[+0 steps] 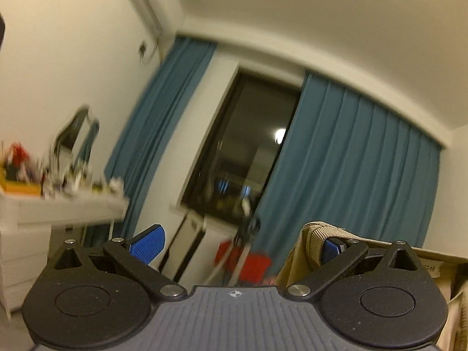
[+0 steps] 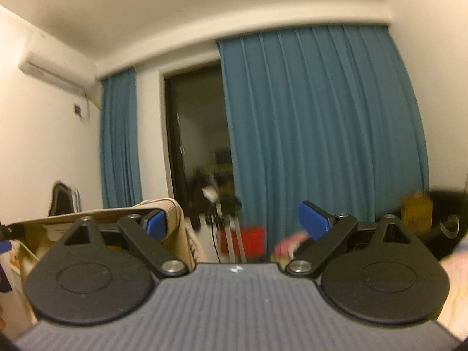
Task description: Fold clothes
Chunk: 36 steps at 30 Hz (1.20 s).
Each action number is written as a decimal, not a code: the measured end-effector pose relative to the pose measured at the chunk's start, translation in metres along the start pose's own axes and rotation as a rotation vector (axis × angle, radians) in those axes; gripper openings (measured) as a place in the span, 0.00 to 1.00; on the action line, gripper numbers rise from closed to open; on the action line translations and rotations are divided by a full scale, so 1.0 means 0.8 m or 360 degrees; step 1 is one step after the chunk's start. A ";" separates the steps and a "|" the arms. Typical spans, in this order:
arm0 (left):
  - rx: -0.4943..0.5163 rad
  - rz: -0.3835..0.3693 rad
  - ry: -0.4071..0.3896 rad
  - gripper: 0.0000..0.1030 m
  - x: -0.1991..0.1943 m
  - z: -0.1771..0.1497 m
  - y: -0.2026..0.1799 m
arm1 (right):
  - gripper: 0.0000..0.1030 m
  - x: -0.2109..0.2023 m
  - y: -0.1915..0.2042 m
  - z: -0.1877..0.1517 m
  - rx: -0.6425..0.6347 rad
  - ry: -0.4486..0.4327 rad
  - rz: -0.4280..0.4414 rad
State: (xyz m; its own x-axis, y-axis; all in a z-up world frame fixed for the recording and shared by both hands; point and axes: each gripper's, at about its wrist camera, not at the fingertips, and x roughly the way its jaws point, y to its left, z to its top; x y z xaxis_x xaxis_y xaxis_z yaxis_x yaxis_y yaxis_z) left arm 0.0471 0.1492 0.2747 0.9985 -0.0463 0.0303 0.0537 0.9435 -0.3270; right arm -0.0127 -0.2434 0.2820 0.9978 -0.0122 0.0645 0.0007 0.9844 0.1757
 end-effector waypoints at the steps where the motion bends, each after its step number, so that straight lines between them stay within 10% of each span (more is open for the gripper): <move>1: 0.0022 0.0019 0.0024 1.00 0.025 -0.016 0.004 | 0.90 0.026 -0.006 -0.015 0.0015 0.0041 -0.0019; 10: 0.0101 0.0208 0.0395 1.00 0.373 -0.162 0.016 | 0.90 0.325 -0.067 -0.160 0.0166 0.0395 -0.0288; 19: 0.0331 0.0197 0.0799 1.00 0.666 -0.407 0.051 | 0.90 0.578 -0.128 -0.361 0.0058 0.0759 -0.0508; 27: 0.0418 0.0169 0.1391 0.96 0.753 -0.524 0.095 | 0.90 0.660 -0.150 -0.481 -0.0027 0.1450 -0.0212; 36: 0.0579 0.0054 0.1258 1.00 0.652 -0.461 0.052 | 0.90 0.587 -0.083 -0.395 -0.0052 0.1285 -0.0024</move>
State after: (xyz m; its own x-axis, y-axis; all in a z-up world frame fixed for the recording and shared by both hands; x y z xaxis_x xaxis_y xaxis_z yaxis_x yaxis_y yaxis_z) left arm 0.5753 0.0431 -0.0718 0.7232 -0.1034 -0.6829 0.1510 0.9885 0.0102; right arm 0.4768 -0.2595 -0.0098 0.7372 0.0927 -0.6693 0.0039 0.9899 0.1414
